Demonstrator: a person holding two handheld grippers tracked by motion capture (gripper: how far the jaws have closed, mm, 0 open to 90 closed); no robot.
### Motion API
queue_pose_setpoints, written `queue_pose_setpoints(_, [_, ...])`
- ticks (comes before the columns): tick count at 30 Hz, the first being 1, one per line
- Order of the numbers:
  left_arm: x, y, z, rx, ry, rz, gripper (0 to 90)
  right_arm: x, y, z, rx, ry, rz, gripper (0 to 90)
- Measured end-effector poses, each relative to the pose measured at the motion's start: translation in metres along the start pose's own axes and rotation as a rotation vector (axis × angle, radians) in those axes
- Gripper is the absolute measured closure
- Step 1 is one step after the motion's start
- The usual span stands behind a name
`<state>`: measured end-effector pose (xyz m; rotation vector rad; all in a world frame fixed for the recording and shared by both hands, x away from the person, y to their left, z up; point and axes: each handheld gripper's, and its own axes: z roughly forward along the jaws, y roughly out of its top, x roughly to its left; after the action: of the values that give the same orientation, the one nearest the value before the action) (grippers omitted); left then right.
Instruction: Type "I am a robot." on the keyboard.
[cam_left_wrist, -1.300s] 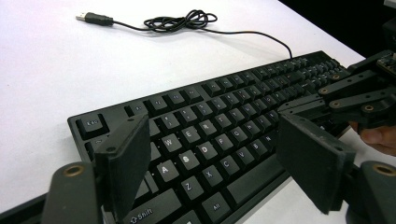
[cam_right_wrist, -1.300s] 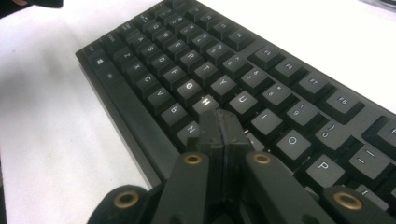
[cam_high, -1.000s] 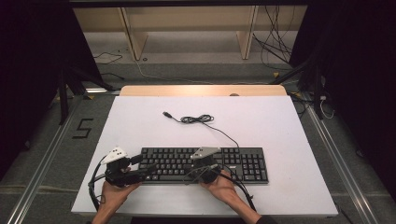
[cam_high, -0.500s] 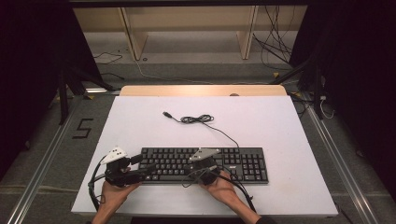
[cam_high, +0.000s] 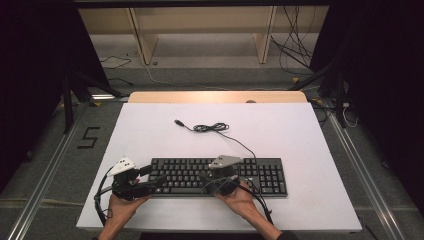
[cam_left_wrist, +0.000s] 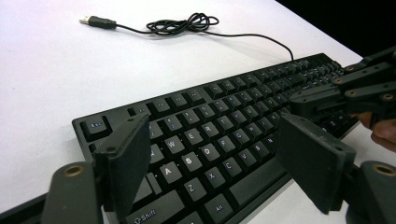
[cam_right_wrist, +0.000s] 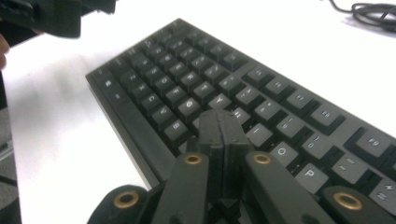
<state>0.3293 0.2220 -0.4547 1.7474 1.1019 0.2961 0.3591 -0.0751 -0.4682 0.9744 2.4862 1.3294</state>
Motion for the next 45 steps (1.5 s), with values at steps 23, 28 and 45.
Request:
queue_pose_setpoints(23, [0.001, 0.000, -0.001, -0.010, 0.002, 0.001, 25.4, 0.004, 0.000, -0.017, -0.048, 0.100, -0.005, 46.7])
queue_pose_setpoints(28, [0.003, 0.000, -0.002, -0.016, 0.007, -0.006, 25.4, 0.008, -0.002, -0.017, -0.037, 0.101, -0.029, 63.5])
queue_pose_setpoints(45, [0.007, 0.000, -0.004, -0.021, 0.018, -0.008, 25.5, 0.012, -0.012, -0.002, 0.085, 0.047, -0.074, 90.0])
